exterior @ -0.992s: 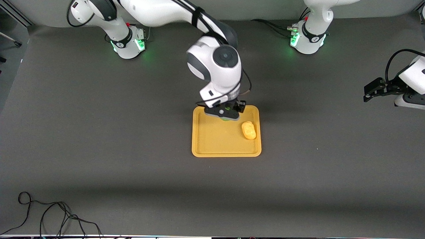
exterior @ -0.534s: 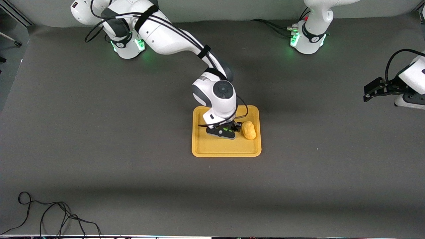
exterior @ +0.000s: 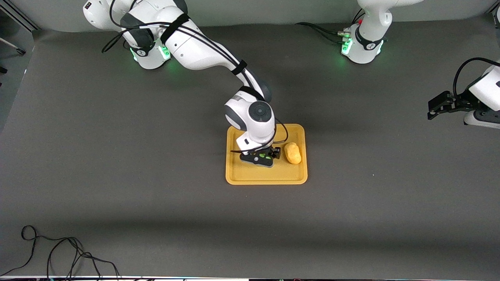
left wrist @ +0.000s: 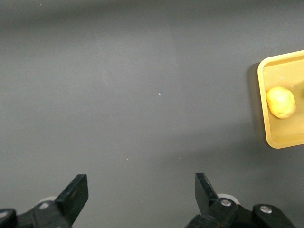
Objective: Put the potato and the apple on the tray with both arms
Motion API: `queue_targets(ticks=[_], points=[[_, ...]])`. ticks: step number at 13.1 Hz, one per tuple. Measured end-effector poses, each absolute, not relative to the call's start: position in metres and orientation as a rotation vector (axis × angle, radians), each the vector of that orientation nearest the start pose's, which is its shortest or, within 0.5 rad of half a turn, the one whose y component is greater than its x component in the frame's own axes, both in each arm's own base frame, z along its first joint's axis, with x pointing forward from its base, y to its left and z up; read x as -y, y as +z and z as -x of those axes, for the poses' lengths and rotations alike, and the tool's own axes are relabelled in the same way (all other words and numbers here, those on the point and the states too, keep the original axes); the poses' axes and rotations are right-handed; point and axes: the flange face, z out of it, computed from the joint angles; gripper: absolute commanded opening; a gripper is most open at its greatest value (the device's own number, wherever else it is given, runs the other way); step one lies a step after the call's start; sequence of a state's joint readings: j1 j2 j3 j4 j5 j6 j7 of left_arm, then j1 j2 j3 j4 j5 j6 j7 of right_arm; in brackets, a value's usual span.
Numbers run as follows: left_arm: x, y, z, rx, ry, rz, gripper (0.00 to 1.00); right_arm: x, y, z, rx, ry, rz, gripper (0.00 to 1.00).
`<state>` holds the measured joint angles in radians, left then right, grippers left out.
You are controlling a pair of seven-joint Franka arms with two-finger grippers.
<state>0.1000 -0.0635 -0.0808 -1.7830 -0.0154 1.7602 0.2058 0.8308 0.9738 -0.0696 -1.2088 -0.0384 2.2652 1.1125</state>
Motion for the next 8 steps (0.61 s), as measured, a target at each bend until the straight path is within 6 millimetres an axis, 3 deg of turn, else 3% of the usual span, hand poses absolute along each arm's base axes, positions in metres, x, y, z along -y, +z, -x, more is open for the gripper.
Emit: queue_targets(ticks=[2, 5, 7, 8], points=[[-0.008, 0.575, -0.547, -0.289, -0.064, 3.133, 1.00, -0.532, 0.236, -0.555, -0.495, -0.169, 3.099, 1.00], [-0.008, 0.574, -0.546, -0.289, -0.061, 3.133, 1.00, -0.523, 0.358, -0.549, -0.529, -0.138, 3.116, 1.00], [-0.009, 0.574, -0.546, -0.290, -0.059, 3.129, 1.00, -0.505, 0.440, -0.535, -0.547, -0.119, 3.123, 1.00], [-0.009, 0.574, -0.546, -0.290, -0.059, 3.128, 1.00, -0.492, 0.472, -0.530, -0.544, -0.105, 3.134, 1.00]])
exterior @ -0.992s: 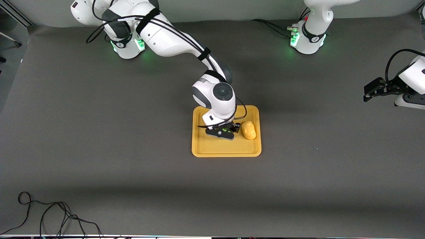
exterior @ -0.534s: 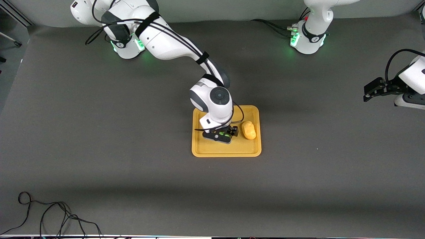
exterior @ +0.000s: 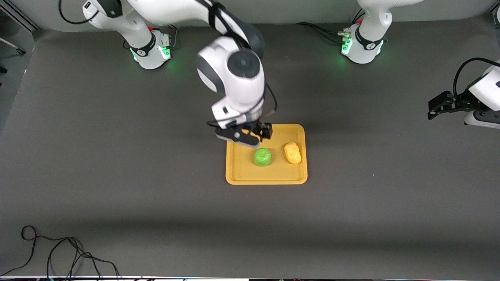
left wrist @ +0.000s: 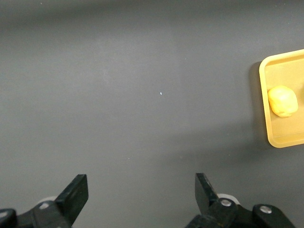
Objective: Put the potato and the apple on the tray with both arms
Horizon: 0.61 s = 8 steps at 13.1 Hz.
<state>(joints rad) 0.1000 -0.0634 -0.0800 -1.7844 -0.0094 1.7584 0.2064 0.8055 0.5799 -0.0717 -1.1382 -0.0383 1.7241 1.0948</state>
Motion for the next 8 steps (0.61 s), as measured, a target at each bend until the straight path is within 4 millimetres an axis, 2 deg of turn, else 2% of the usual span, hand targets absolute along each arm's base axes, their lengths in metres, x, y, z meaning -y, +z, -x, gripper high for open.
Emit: queue_targets(ticks=[2, 4, 6, 8], points=[[-0.009, 0.574, -0.546, -0.290, -0.057, 3.127, 1.00, -0.450, 0.516, -0.531, -0.473, -0.046, 3.185, 1.00], [-0.009, 0.573, -0.546, -0.290, -0.051, 3.128, 1.00, -0.394, 0.541, -0.551, -0.406, 0.001, 3.212, 1.00], [-0.009, 0.572, -0.546, -0.289, -0.048, 3.128, 1.00, -0.323, 0.557, -0.574, -0.333, 0.038, 3.208, 1.00], [-0.010, 0.571, -0.546, -0.288, -0.047, 3.128, 1.00, -0.242, 0.571, -0.588, -0.291, 0.082, 3.182, 1.00]])
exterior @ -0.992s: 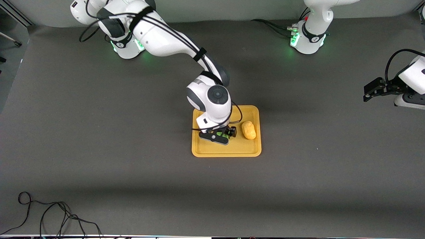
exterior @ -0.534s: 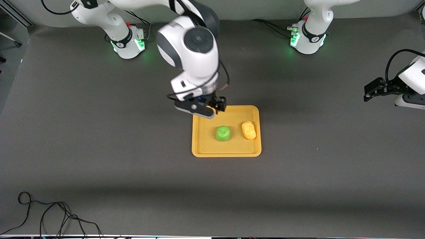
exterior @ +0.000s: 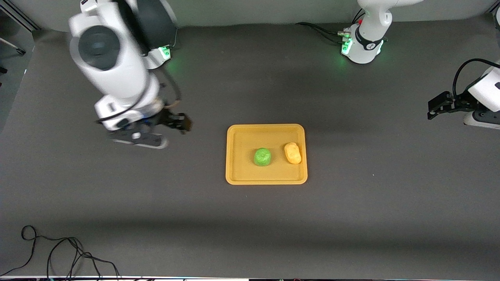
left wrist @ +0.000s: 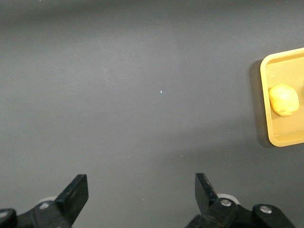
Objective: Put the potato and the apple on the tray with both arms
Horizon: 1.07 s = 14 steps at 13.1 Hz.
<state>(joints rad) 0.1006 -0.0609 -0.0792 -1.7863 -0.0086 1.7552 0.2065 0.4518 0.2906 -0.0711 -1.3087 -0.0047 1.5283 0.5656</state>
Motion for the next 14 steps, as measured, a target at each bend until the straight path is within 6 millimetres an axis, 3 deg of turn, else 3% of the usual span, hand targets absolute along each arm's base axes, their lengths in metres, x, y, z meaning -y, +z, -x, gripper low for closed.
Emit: queue_targets(ticks=[4, 7, 9, 14], points=[[-0.013, 0.570, -0.546, -0.278, -0.037, 3.130, 1.00, -0.092, 0.594, -0.586, -0.214, 0.120, 3.098, 1.00], [-0.013, 0.570, -0.543, -0.278, -0.008, 3.132, 1.00, -0.011, 0.596, -0.576, -0.188, 0.124, 3.080, 1.00], [-0.014, 0.569, -0.543, -0.278, -0.002, 3.133, 1.00, 0.011, 0.594, -0.573, -0.197, 0.128, 3.088, 1.00], [-0.022, 0.569, -0.543, -0.253, -0.002, 3.135, 1.00, 0.025, 0.592, -0.570, -0.196, 0.083, 3.111, 1.00]])
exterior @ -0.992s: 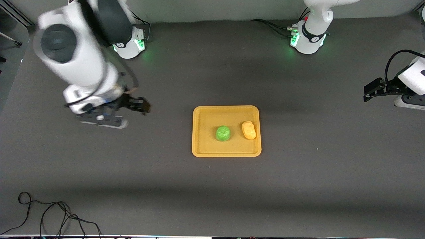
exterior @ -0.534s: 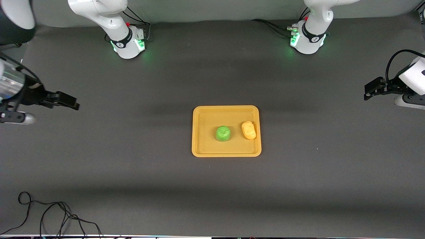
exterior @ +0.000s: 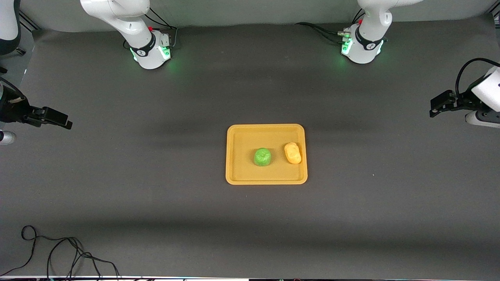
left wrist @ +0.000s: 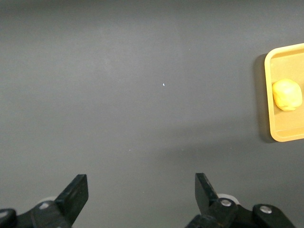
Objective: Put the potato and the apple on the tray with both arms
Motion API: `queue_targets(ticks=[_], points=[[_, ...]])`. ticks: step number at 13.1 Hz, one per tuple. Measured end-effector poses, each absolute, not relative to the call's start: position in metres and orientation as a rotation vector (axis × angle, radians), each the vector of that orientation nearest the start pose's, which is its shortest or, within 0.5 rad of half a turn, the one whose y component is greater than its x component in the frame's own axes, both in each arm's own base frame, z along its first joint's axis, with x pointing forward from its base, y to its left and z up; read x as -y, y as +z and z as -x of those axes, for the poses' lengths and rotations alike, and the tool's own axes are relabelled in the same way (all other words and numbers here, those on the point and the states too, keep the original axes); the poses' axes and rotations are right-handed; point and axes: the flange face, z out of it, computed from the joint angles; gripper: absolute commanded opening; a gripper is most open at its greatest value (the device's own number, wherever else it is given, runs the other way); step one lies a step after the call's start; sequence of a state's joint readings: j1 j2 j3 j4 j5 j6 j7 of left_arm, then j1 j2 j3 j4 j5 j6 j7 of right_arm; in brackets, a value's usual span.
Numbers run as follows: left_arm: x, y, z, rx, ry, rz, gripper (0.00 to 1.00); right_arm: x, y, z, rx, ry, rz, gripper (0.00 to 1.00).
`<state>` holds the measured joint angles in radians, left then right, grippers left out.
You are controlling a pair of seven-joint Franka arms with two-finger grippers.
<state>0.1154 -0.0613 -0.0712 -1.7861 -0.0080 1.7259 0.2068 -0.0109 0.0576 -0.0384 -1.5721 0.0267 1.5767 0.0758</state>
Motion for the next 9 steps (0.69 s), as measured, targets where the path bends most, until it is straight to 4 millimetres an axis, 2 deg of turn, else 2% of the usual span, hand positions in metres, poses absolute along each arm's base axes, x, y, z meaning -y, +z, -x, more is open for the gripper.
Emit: queue_targets(ticks=[9], points=[[-0.0242, 0.5714, -0.5468, -0.238, -0.023, 3.135, 1.00, 0.0215, 0.5964, -0.5642, -0.185, 0.063, 3.111, 1.00]])
